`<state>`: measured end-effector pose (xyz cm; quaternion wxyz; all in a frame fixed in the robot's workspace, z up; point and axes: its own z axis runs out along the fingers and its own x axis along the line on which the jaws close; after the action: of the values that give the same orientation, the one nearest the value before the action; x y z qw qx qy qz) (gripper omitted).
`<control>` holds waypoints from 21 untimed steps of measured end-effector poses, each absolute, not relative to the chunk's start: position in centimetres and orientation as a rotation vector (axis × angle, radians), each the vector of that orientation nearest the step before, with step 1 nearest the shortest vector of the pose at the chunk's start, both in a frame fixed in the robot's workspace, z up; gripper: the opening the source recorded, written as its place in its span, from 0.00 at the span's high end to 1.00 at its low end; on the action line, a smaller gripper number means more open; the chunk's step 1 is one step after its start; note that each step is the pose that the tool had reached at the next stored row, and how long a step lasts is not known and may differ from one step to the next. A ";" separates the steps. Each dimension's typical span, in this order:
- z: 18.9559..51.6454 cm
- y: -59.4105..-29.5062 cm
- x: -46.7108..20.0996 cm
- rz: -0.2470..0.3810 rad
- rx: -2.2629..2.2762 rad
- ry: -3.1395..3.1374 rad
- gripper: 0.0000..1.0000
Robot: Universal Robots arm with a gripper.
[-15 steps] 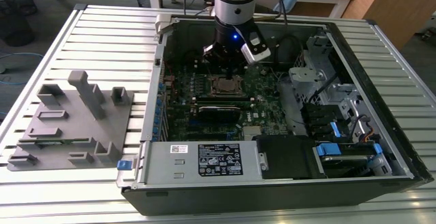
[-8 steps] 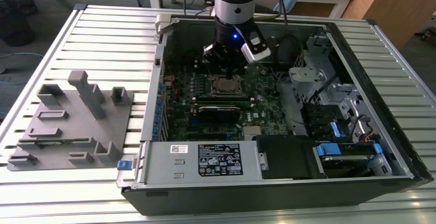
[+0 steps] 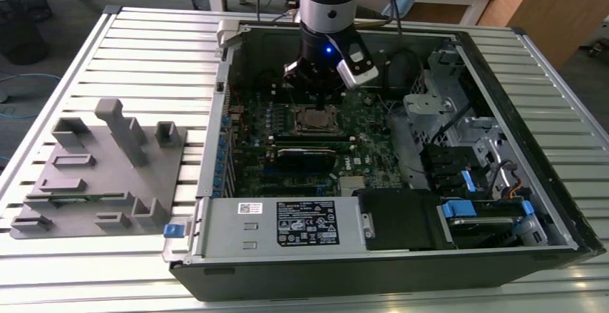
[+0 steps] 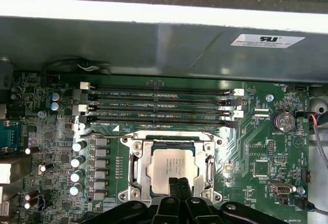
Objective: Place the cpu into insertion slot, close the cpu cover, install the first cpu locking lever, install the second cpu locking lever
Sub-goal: 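Install the first cpu locking lever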
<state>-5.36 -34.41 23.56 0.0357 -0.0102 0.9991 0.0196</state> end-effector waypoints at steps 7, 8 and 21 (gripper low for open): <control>23.5 -34.4 -6.8 0.060 -0.032 3.050 0.89; 23.5 -34.4 -6.8 0.060 -0.032 3.049 0.89; 25.1 -34.4 -6.8 0.059 -0.032 3.049 0.89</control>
<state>-6.83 -34.41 25.09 0.0457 -0.0104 0.9987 0.0195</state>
